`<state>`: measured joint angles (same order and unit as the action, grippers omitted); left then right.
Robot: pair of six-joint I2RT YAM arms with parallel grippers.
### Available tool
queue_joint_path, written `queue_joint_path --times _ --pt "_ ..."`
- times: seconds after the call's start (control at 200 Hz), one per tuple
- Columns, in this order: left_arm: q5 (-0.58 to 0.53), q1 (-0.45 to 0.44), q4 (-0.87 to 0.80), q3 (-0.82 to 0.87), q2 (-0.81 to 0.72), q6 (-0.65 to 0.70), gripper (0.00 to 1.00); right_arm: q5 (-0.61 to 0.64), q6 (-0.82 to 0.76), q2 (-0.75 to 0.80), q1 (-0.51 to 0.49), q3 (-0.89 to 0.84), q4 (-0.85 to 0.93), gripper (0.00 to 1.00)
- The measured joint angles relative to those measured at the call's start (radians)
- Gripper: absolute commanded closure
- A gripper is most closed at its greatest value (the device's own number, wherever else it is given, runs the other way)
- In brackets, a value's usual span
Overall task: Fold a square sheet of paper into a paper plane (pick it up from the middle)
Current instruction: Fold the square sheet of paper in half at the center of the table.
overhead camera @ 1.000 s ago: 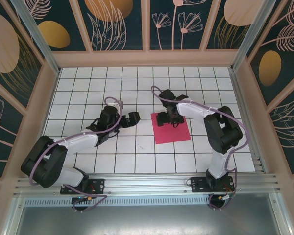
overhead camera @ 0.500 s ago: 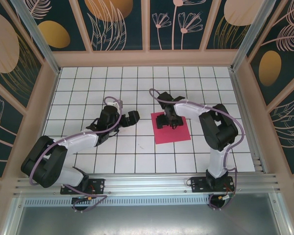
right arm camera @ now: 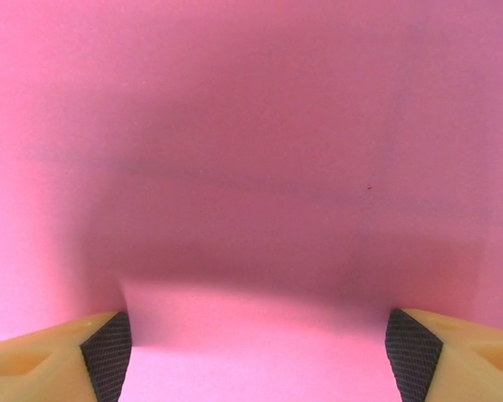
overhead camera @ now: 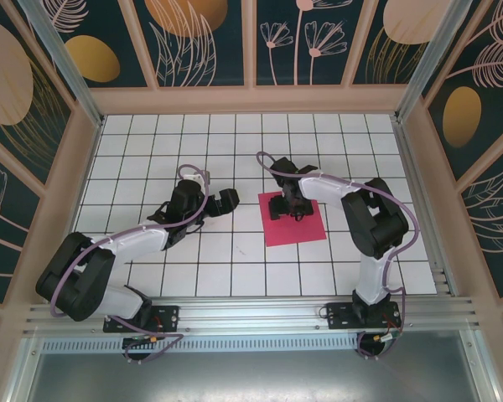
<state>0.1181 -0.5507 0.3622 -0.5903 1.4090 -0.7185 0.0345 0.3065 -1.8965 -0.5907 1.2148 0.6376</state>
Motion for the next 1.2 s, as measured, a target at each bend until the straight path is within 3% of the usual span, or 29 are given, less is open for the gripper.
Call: queue_joint_path --times 0.035,0.27,0.741,0.961,1.201 --pt "0.0 0.0 0.0 0.0 0.0 0.0 0.02 0.002 0.001 0.001 0.0 0.0 0.001 0.26" --pt "0.0 0.0 0.0 -0.006 0.0 0.0 0.02 0.01 0.011 0.002 0.0 0.001 0.001 0.28" --pt "0.0 0.0 0.0 -0.009 0.0 0.0 0.02 -0.003 0.023 0.014 0.0 0.008 0.001 0.47" --pt "-0.016 0.0 0.0 -0.01 0.0 -0.001 0.01 -0.101 0.04 0.089 0.0 0.01 -0.023 0.53" --pt "-0.05 0.0 -0.01 -0.01 -0.017 -0.002 0.01 -0.276 0.072 0.129 0.0 0.009 -0.115 0.53"
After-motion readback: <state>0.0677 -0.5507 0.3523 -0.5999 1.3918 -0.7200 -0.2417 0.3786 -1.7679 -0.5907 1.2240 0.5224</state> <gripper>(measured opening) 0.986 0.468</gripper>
